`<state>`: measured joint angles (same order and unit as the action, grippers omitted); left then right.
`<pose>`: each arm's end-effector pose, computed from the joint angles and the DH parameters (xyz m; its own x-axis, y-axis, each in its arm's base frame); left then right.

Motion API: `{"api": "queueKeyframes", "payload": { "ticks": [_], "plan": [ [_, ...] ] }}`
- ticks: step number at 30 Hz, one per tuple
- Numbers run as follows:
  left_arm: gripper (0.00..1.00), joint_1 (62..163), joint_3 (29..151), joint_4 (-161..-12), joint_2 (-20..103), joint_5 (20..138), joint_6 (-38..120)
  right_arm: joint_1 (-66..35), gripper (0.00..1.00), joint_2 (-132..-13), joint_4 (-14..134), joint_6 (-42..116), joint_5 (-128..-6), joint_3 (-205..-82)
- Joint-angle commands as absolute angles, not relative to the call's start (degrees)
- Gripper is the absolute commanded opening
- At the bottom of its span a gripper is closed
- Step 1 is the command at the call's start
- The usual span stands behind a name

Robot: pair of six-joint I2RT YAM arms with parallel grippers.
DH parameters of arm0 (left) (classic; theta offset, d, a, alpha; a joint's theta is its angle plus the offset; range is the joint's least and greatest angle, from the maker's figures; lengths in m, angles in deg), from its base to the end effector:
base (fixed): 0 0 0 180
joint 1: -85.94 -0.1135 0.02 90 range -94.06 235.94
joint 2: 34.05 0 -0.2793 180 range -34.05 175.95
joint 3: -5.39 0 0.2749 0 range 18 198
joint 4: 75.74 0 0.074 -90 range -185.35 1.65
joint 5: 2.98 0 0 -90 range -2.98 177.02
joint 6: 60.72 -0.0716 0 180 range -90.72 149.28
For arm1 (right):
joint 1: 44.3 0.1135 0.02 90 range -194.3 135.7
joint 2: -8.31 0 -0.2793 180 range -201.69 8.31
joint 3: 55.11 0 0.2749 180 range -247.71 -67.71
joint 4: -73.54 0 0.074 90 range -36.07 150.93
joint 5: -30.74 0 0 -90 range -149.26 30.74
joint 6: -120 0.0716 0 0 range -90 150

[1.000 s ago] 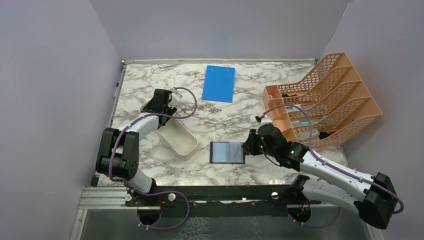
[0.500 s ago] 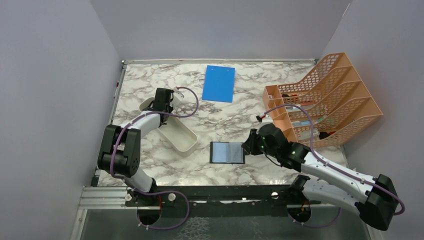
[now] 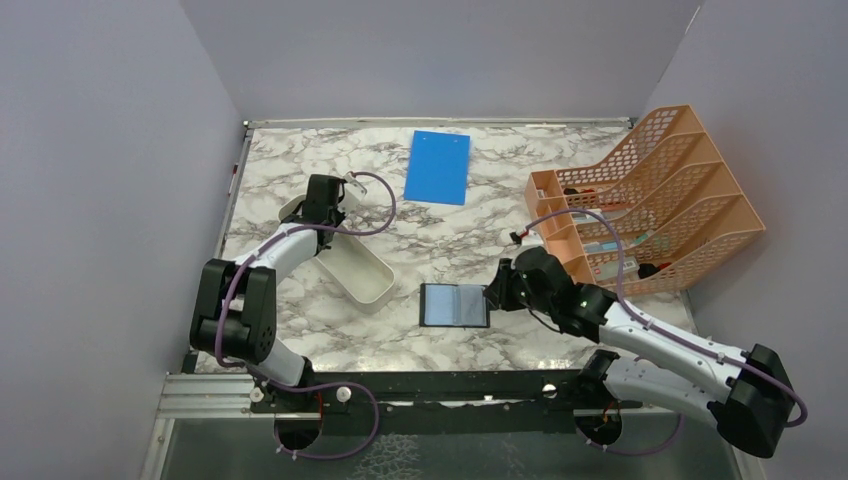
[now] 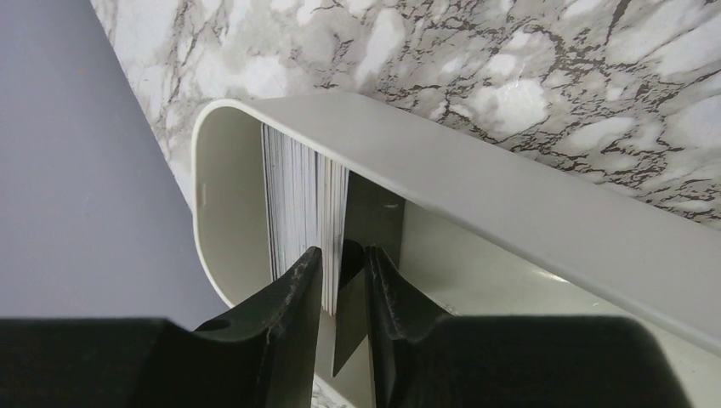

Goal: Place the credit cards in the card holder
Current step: Pick up the credit card from the storage box.

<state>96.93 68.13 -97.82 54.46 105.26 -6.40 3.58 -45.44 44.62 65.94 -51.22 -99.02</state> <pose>0.3533 -0.0458 0.1679 -0.6058 0.6820 -0.4098 0.4041 0.7074 0.5799 0.1675 0.1703 0.2010 -0.7281 0.0613 -0.6827 -0.2890 0.8757 0.3868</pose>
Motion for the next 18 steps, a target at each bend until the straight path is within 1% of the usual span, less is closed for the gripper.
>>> {"api": "queueKeyframes", "payload": {
  "ticks": [1,3,5,13,16,18],
  "plan": [
    [0.28,96.7,69.3,-97.4,51.8,105.3,-6.8,3.4,0.22,-46.1,46.2,65.4,-51.7,-98.2],
    [0.27,96.7,69.4,-97.5,52.1,105.1,-6.8,3.4,0.22,-46.3,46.2,65.4,-51.9,-98.3],
    [0.24,96.7,69.5,-97.6,52.4,104.7,-6.9,3.4,0.22,-46.4,46.2,65.4,-51.9,-98.3],
    [0.23,96.7,71.2,-101.2,51.6,103.2,-5.8,3.4,0.22,-46.6,46.3,65.3,-52.0,-98.3],
    [0.06,96.8,72.5,-103.9,50.7,100.2,-4.0,3.4,0.22,-46.9,46.5,65.3,-52.2,-98.3],
    [0.00,96.8,73.2,-105.4,49.8,98.4,-2.9,3.4,0.22,-47.0,46.7,65.3,-52.4,-98.3]
  ]
}}
